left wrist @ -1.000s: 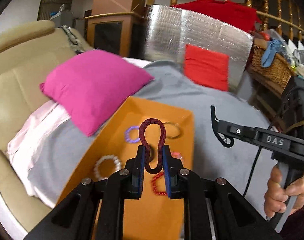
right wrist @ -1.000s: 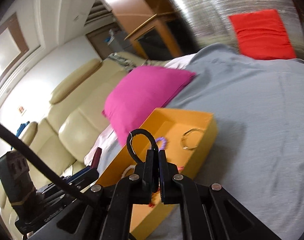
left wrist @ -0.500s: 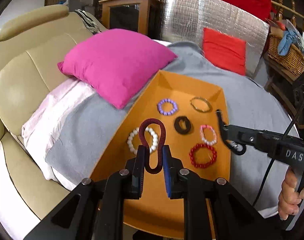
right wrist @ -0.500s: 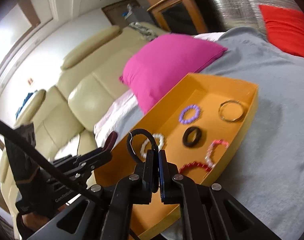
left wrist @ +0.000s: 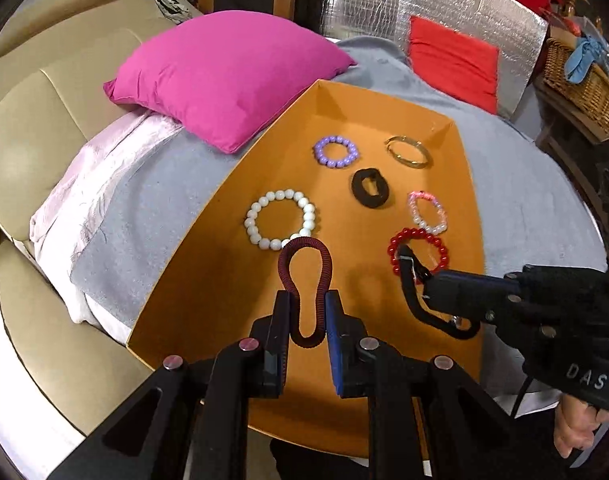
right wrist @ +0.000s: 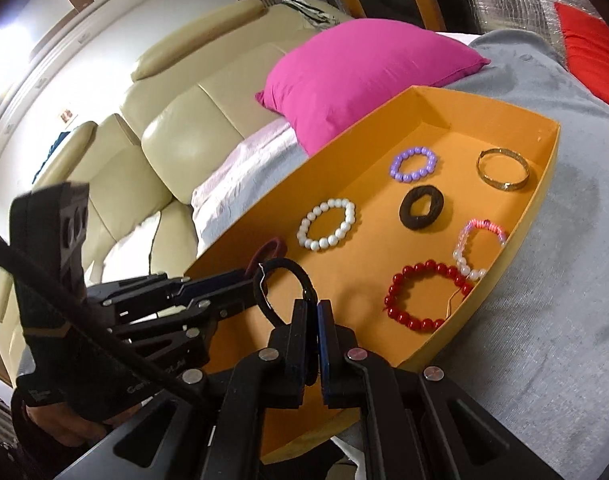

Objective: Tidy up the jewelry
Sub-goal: 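Carry both items over the orange tray, lower them in and open both tools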

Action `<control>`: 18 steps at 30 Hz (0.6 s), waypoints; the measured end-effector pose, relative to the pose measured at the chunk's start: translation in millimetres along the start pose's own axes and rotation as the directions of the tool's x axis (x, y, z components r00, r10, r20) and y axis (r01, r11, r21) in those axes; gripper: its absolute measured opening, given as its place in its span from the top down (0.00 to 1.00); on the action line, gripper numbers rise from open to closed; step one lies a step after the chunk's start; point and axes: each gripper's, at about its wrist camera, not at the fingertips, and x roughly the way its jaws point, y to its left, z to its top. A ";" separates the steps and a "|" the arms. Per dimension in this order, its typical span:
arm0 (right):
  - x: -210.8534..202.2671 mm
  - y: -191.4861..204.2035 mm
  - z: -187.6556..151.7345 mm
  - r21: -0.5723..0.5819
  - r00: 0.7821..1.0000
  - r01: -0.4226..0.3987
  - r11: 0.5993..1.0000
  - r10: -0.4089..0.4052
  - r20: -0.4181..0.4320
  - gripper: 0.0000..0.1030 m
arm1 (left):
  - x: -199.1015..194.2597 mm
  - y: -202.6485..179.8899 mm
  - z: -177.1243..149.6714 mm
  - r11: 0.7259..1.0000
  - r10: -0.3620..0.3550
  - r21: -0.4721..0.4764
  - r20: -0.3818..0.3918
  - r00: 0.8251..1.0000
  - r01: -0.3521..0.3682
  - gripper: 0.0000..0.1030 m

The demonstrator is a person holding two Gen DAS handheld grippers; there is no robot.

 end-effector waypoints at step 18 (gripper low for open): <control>1.0 -5.9 -0.8 0.008 1.000 0.013 1.000 -0.013 -0.021 0.91 | 6.5 3.6 -3.1 0.991 0.134 0.017 -0.009 0.991 -0.134 0.59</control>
